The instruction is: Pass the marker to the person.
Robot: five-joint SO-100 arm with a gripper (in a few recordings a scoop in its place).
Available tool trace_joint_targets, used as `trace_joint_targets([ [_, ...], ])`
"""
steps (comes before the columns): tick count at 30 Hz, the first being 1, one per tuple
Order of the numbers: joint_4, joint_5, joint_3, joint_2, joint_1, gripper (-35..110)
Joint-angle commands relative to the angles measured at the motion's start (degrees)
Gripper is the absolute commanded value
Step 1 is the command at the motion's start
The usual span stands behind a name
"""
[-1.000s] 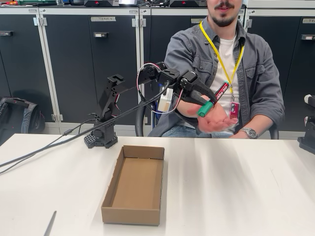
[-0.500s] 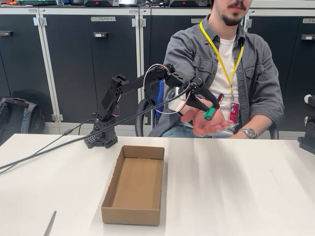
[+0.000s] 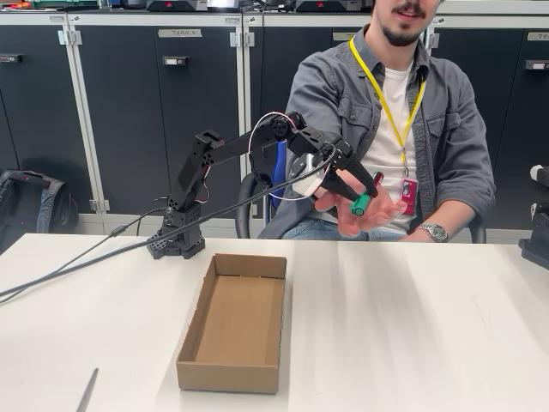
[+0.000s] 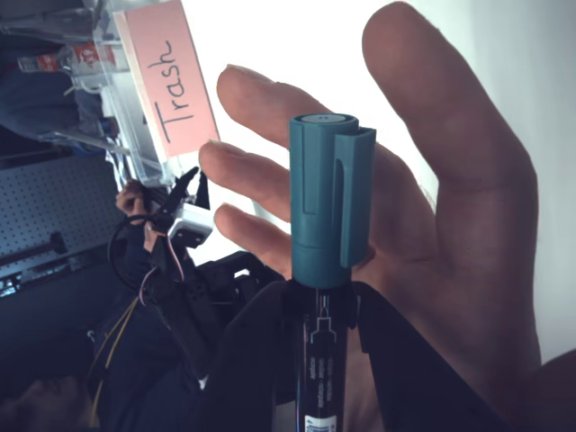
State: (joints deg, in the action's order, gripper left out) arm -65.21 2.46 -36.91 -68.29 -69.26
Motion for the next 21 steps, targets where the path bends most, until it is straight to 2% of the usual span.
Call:
trace_joint_targets([
  [1, 0.3, 1.8, 0.7, -0.8, -1.3, -3],
  [3, -0.4, 1.8, 0.7, -0.8, -1.3, 5],
  [5, -0.9, -0.1, 0.3, -1.0, -1.1, 26],
  [7, -0.7, -1.4, 0.2, -1.1, -0.8, 35],
  [14, 0.4, -1.8, 0.5, -1.1, -0.2, 44],
  [21, -0.3, -1.8, 1.1, -1.5, 0.8, 44],
])
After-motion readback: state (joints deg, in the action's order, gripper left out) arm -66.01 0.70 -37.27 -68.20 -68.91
